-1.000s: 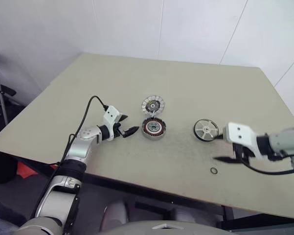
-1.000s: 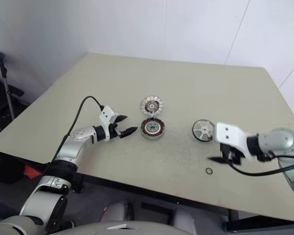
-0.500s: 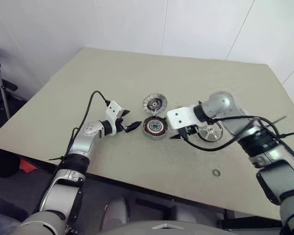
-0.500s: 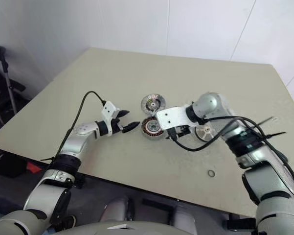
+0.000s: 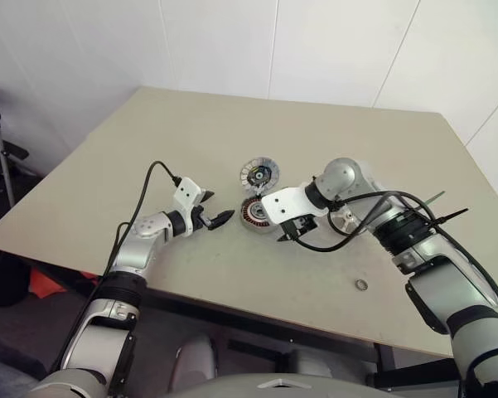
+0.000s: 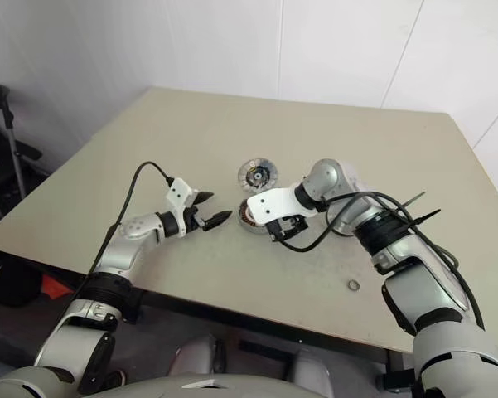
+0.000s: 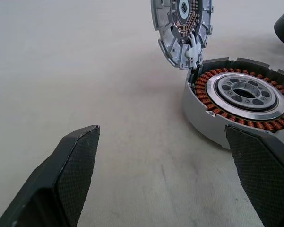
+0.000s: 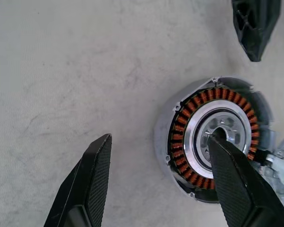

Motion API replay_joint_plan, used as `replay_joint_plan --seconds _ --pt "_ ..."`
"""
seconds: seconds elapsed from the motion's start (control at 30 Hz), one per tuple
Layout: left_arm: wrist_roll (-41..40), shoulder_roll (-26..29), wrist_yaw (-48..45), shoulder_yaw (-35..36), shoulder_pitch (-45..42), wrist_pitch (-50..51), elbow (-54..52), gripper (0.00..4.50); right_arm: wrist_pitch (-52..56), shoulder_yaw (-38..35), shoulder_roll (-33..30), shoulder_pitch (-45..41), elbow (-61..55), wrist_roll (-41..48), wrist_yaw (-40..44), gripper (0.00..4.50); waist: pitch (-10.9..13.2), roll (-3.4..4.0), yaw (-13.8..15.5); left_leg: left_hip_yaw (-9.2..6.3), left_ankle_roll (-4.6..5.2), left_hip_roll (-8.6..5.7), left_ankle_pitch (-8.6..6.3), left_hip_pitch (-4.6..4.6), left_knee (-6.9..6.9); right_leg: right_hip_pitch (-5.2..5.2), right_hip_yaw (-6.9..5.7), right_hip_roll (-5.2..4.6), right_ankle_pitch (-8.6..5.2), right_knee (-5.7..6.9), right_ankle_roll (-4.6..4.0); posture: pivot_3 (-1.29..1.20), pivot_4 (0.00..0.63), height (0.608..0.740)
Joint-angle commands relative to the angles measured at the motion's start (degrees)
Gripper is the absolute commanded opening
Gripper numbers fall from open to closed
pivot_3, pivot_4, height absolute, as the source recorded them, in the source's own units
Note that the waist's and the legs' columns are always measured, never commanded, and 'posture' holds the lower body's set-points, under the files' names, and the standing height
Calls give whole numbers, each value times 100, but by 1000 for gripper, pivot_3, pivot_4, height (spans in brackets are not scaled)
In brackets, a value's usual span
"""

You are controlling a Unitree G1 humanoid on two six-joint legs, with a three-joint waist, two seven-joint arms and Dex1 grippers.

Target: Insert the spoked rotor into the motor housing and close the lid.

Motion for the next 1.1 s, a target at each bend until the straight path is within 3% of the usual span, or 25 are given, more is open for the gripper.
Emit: replay_joint_plan --seconds 0.03,0.53,1.1 --pt "-67 -2 48 82 1 -12 -292 4500 -229 7 155 -385 352 -165 -111 3604 0 0 -24 0 0 0 0 -3 0 -1 0 0 0 0 0 0 0 740" --pt "-98 10 193 151 196 66 -510 4500 -1157 118 748 -957 2030 -702 -408 3604 0 0 -109 -1 3 2 -1 -51 -14 -41 -9 4 1 1 -3 0 0 740" --pt "-77 -2 212 161 236 84 -532 4500 -1483 77 619 -687 1671 -760 -394 3604 0 -1 -108 -1 1 3 -1 -28 -14 -24 -7 6 1 1 -3 0 0 740"
